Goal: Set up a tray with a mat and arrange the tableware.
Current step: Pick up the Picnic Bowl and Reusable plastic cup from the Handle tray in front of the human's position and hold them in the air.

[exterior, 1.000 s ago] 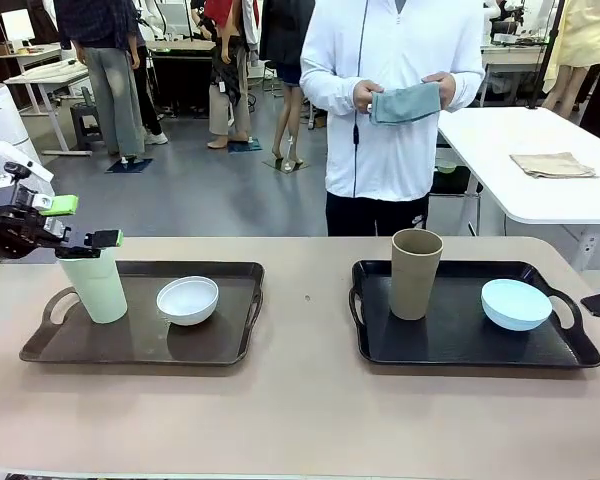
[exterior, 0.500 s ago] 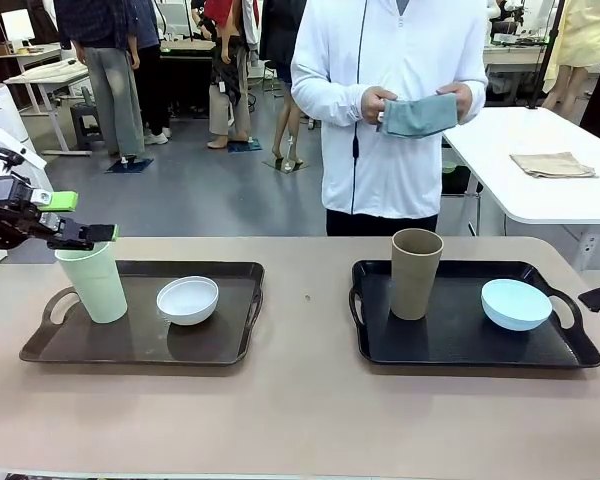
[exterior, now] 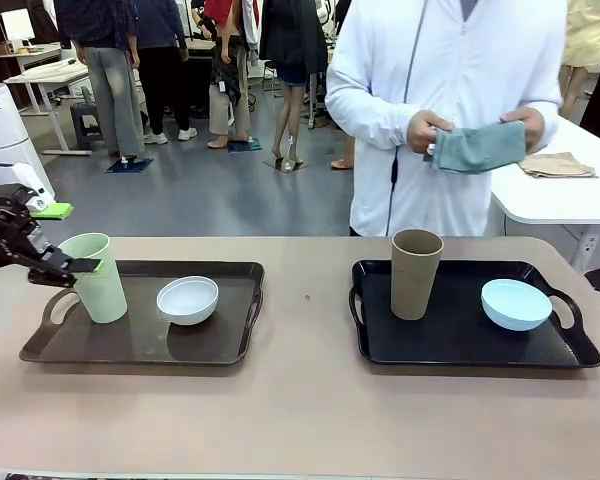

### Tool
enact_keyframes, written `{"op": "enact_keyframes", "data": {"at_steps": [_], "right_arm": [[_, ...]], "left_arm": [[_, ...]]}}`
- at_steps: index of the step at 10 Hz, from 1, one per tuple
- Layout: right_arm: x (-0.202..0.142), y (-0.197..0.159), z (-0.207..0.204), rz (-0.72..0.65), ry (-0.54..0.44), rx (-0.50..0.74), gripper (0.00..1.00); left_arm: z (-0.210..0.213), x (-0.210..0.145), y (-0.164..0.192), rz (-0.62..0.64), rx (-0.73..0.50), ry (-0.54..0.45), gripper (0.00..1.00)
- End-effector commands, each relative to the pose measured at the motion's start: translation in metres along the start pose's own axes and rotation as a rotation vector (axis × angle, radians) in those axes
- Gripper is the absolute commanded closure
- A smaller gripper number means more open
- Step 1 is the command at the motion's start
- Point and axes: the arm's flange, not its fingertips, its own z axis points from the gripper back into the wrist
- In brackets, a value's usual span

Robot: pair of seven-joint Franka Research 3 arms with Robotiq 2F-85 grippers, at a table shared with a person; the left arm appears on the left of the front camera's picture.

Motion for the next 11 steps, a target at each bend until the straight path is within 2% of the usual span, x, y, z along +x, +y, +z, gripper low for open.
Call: {"op": "enact_keyframes", "data": {"at_steps": [1, 11], "right_arm": [[0.003, -0.0066, -0.0046, -0.035, 0.04, 0.012, 0.0], [0.003, -0.0066, -0.0046, -0.035, 0.04, 0.012, 0.0]], "left_arm": [[-0.0105, 0.0039, 0.0089, -0.013, -0.064, 0.004, 0.0], [-0.0105, 0.0039, 0.0089, -0.013, -0.064, 0.004, 0.0]]}}
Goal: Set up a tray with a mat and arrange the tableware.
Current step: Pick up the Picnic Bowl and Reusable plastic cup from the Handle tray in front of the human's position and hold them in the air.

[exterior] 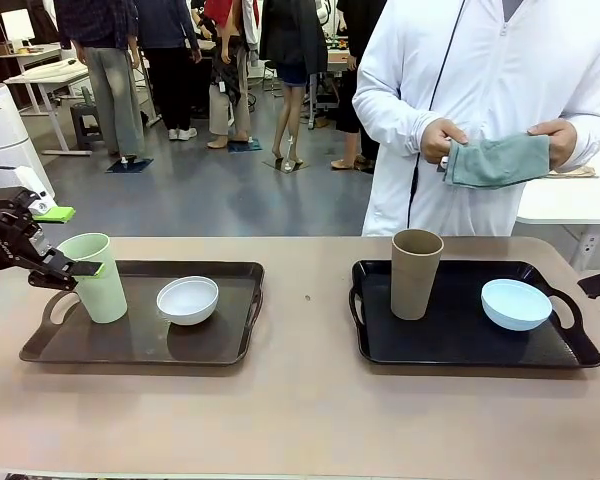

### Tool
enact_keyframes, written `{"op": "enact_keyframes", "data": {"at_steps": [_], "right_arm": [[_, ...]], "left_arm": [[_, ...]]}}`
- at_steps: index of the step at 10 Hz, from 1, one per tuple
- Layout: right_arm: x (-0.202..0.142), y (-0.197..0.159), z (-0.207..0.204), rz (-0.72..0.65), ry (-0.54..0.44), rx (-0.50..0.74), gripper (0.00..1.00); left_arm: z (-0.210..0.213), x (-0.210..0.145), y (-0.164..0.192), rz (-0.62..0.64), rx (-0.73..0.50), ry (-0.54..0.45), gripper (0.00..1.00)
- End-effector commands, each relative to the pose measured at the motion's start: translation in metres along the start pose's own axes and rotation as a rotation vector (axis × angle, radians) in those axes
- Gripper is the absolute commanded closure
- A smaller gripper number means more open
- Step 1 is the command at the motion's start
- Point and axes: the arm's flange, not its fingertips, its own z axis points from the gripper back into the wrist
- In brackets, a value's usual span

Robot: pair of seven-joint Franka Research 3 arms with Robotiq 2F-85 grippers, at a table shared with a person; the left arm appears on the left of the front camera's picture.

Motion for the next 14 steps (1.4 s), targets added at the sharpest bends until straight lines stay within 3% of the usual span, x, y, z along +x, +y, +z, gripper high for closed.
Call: {"op": "enact_keyframes", "data": {"at_steps": [1, 14], "right_arm": [[0.0002, 0.0023, 0.002, -0.006, 0.013, 0.004, 0.0], [0.0, 0.0, 0.0, 0.0, 0.0, 0.0, 0.0]], "left_arm": [[-0.0022, 0.001, -0.0018, -0.02, -0.018, -0.003, 0.0], [0.0, 0.0, -0.0001, 0.0, 0.0, 0.0, 0.0]]}}
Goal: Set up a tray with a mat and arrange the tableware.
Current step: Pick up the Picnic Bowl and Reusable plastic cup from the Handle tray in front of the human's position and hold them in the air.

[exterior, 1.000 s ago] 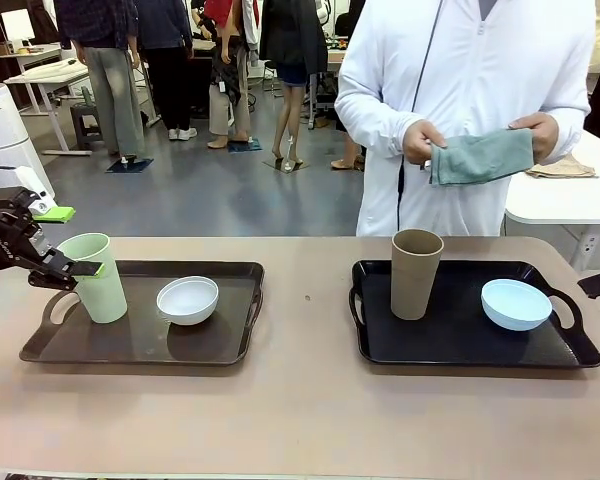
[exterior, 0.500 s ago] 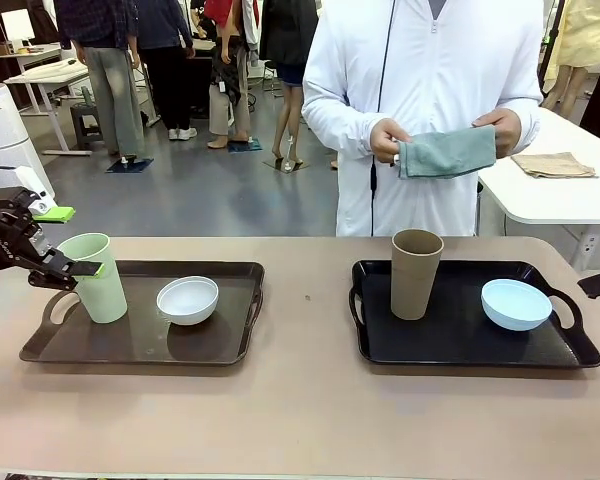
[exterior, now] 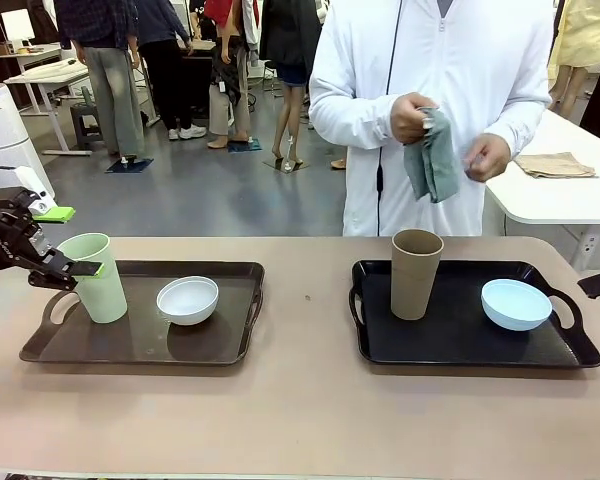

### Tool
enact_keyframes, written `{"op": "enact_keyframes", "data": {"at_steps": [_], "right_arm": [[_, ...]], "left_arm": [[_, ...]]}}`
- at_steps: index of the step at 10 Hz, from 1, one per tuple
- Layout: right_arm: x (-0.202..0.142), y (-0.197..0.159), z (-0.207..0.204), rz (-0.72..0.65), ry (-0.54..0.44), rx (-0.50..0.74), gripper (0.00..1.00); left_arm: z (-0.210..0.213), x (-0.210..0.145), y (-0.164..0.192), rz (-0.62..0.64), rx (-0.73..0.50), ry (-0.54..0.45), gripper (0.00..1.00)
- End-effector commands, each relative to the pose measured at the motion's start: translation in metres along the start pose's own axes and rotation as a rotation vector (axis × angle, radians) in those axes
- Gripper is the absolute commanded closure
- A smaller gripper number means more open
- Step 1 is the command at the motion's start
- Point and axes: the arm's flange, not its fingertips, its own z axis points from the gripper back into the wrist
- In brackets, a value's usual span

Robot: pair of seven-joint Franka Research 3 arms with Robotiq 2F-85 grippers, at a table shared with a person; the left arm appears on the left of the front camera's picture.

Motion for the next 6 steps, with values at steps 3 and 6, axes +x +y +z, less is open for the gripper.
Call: {"op": "enact_keyframes", "data": {"at_steps": [3, 6], "right_arm": [[0.025, 0.038, -0.005, -0.131, -0.058, -0.411, 0.0], [0.048, 0.046, -0.002, -0.223, -0.015, -0.847, 0.0]], "left_arm": [[-0.108, 0.019, -0.03, -0.428, 0.437, 0.156, 0.0], [-0.221, 0.045, -0.041, -0.885, 0.794, 0.321, 0.0]]}}
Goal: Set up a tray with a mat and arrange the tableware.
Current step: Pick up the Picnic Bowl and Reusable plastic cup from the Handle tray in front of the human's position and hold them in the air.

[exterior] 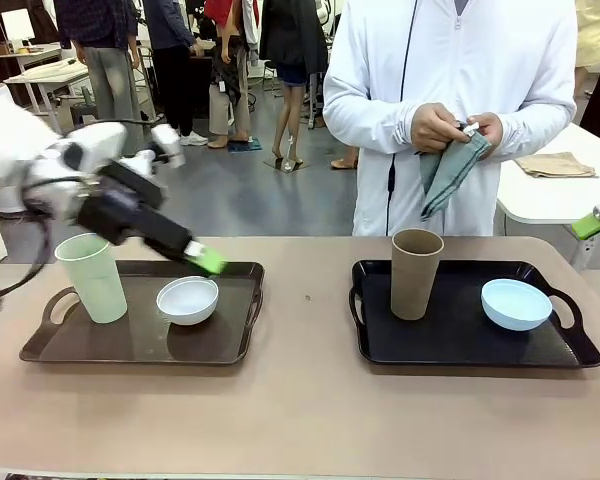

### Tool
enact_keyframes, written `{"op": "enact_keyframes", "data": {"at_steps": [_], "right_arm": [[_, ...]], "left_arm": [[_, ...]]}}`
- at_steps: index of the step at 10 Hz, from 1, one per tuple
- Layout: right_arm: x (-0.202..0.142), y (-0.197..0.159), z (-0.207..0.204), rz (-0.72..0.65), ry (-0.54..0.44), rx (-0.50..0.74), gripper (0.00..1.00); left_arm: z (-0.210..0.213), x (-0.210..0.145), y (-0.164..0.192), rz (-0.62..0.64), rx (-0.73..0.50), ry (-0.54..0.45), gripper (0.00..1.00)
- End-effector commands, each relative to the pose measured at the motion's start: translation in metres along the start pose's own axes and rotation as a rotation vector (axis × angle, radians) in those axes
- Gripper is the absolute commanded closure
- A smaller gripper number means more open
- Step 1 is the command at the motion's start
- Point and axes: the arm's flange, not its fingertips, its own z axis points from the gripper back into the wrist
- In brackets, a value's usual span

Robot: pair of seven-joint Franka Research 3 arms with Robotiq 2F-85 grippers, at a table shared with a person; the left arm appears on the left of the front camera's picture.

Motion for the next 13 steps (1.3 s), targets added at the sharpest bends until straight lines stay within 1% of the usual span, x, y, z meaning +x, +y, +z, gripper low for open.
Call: {"op": "enact_keyframes", "data": {"at_steps": [1, 2, 3, 4, 7, 8, 9, 10, 11, 12, 13], "right_arm": [[0.015, -0.009, -0.019, -0.147, 0.117, -0.232, 0.0], [0.028, -0.013, -0.027, -0.194, 0.156, -0.306, 0.0], [0.034, -0.012, -0.037, -0.209, 0.226, -0.217, 0.0], [0.013, -0.007, -0.013, -0.104, 0.058, -0.257, 0.0], [0.013, -0.007, -0.013, -0.104, 0.058, -0.257, 0.0], [0.017, -0.009, -0.018, -0.123, 0.082, -0.251, 0.0], [0.046, -0.009, -0.034, -0.136, 0.099, -0.327, 0.0], [0.067, -0.003, -0.049, -0.114, 0.097, -0.425, 0.0], [0.088, -0.005, -0.06, -0.126, 0.082, -0.542, 0.0], [0.1, -0.007, -0.067, -0.121, 0.065, -0.616, 0.0], [0.108, -0.007, -0.072, -0.099, 0.046, -0.665, 0.0]], "left_arm": [[-0.048, 0.037, 0.009, -0.398, 0.403, 0.035, 0.0], [-0.08, 0.059, 0.002, -0.689, 0.587, 0.024, 0.0], [-0.103, 0.077, 0.004, -0.988, 0.797, 0.012, 0.0], [-0.059, 0.043, -0.028, -0.277, 0.192, 0.082, 0.0], [-0.059, 0.043, -0.028, -0.277, 0.192, 0.082, 0.0], [-0.073, 0.054, -0.018, -0.329, 0.217, 0.102, 0.0], [-0.078, 0.083, -0.005, -0.36, 0.247, -0.011, 0.0], [-0.089, 0.113, 0.009, -0.417, 0.282, -0.101, 0.0], [-0.105, 0.135, 0.022, -0.491, 0.324, -0.147, 0.0], [-0.122, 0.144, 0.034, -0.556, 0.334, -0.161, 0.0], [-0.143, 0.154, 0.045, -0.63, 0.327, -0.115, 0.0]]}}
